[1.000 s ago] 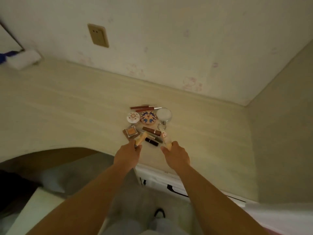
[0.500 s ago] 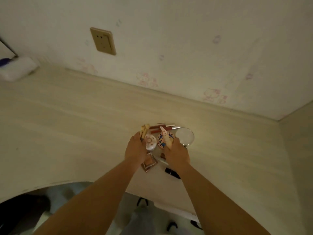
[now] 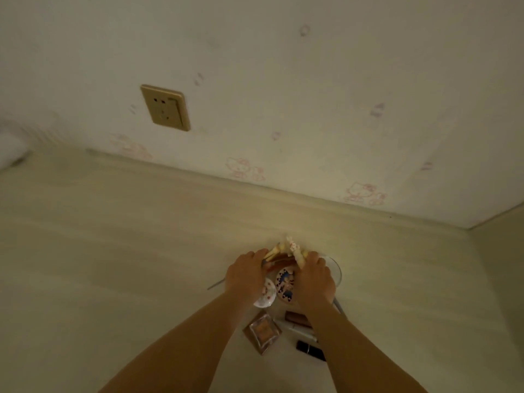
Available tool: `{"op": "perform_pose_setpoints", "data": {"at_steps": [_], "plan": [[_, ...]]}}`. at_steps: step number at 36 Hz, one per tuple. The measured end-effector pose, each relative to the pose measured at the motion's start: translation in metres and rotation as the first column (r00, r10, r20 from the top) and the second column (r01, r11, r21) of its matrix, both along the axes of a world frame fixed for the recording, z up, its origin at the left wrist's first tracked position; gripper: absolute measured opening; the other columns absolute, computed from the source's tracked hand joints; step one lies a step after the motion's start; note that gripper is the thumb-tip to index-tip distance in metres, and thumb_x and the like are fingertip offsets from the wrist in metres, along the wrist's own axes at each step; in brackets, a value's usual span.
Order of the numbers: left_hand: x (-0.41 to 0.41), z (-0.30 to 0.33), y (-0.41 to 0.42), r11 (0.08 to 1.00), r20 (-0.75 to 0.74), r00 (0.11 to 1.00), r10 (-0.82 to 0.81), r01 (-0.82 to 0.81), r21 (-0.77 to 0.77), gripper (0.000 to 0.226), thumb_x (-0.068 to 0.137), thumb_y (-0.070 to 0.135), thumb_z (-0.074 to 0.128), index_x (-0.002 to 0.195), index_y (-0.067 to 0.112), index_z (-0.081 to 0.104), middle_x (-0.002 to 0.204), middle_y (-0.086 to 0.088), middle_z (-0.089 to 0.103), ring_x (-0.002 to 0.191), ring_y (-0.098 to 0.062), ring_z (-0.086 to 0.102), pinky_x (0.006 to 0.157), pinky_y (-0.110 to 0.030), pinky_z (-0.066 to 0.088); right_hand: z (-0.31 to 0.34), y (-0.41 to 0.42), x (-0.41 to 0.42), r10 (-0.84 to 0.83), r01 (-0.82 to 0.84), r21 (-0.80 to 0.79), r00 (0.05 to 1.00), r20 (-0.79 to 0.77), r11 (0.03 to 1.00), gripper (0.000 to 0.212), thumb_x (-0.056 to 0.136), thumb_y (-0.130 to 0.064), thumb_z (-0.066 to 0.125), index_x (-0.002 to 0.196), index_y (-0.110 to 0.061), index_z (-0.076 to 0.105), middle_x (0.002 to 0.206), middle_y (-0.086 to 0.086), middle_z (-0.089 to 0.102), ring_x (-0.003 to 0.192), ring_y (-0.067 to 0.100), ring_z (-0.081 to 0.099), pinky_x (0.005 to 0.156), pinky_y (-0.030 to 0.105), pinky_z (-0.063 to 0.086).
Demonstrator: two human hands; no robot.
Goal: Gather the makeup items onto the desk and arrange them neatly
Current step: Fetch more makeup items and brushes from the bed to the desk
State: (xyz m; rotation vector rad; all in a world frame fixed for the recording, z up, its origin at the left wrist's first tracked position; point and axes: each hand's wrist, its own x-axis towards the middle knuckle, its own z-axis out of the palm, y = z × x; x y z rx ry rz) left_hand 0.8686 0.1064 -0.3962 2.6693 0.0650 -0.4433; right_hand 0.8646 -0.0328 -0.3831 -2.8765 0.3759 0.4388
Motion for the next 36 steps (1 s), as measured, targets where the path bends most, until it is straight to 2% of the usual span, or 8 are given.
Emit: {"op": "perform_pose_setpoints", "data": {"at_steps": [12,14,16,19,23,29,32,36], "plan": [[0.008,-0.011,-0.005,0.993,0.014,0.993,-0.118,0.118,-0.025,0.046,0.100,0.025,0.037,0.146,0.023,0.027,0.132,-0.005,0.037,0.120,-0.021,0.036,0.094,-0.028,0.040,-0.003,-0.007,0.008,-0.044,0.051,-0.144,0.998,0.053,0.988,0.035,0.096,-0.030,0.040,0.130,-0.023,0.034,0.128,0.006,0.036,0.114,0.025,0.038,0.092,0.034,0.037],[0.007,-0.011,-0.007,0.990,0.021,0.991,-0.135,0.135,-0.026,0.047,0.101,0.027,0.035,0.147,0.022,0.024,0.133,-0.006,0.034,0.121,-0.021,0.033,0.096,-0.027,0.038,-0.004,-0.008,0.006,-0.054,0.059,-0.119,0.998,0.042,0.991,0.043,0.097,-0.037,0.038,0.137,-0.023,0.029,0.141,0.007,0.029,0.126,0.027,0.031,0.101,0.038,0.031],[0.005,-0.010,-0.010,0.985,0.026,0.986,-0.168,0.168,-0.026,0.051,0.101,0.029,0.033,0.148,0.020,0.017,0.136,-0.007,0.030,0.124,-0.022,0.030,0.099,-0.027,0.036,-0.005,-0.003,0.002,-0.045,0.044,-0.094,0.999,-0.011,0.995,0.054,0.099,-0.045,0.028,0.146,-0.022,0.017,0.154,0.009,0.011,0.141,0.030,0.014,0.113,0.044,0.018],[0.003,-0.011,-0.013,0.979,0.050,0.978,-0.203,0.204,-0.003,0.053,0.101,0.030,0.031,0.149,0.020,0.011,0.141,-0.007,0.024,0.127,-0.023,0.027,0.102,-0.029,0.036,-0.008,0.005,-0.002,-0.044,0.039,-0.055,0.995,-0.091,0.998,0.059,0.099,-0.048,0.017,0.150,-0.023,0.001,0.159,0.003,-0.004,0.146,0.026,-0.005,0.115,0.052,0.007],[0.008,-0.015,-0.013,0.979,0.033,0.980,-0.195,0.193,0.060,0.056,0.099,0.037,0.031,0.149,0.025,0.009,0.145,-0.006,0.021,0.127,-0.025,0.028,0.099,-0.034,0.039,-0.013,0.004,-0.002,-0.043,0.036,-0.061,0.992,-0.120,0.997,0.056,0.100,-0.046,0.011,0.150,-0.028,-0.008,0.159,-0.001,-0.011,0.146,0.024,-0.011,0.115,0.055,0.004],[0.014,-0.015,-0.014,0.977,0.046,0.980,-0.192,0.186,0.105,0.046,0.099,0.037,0.030,0.144,0.035,0.021,0.138,-0.006,0.028,0.121,-0.024,0.032,0.094,-0.034,0.037,-0.015,-0.012,0.005,-0.107,0.091,-0.123,0.986,-0.129,0.988,0.055,0.101,-0.043,0.009,0.147,-0.029,-0.017,0.157,0.002,-0.019,0.145,0.026,-0.015,0.114,0.059,0.002],[0.014,-0.018,-0.014,0.977,0.058,0.978,-0.201,0.196,0.078,0.044,0.100,0.038,0.029,0.143,0.037,0.022,0.132,-0.004,0.031,0.117,-0.022,0.035,0.091,-0.033,0.038,-0.017,-0.009,0.004,-0.132,0.119,-0.114,0.985,-0.113,0.986,0.056,0.101,-0.043,0.010,0.146,-0.028,-0.020,0.156,0.003,-0.022,0.145,0.026,-0.016,0.114,0.058,0.001],[0.017,-0.021,-0.015,0.980,0.028,0.980,-0.198,0.198,-0.001,0.044,0.100,0.038,0.028,0.144,0.034,0.024,0.132,-0.004,0.033,0.117,-0.020,0.037,0.091,-0.032,0.038,-0.019,0.003,-0.003,-0.072,0.071,-0.003,0.996,-0.045,0.997,0.058,0.102,-0.036,0.014,0.146,-0.022,-0.021,0.156,0.006,-0.022,0.144,0.022,-0.018,0.118,0.046,-0.003]]}}
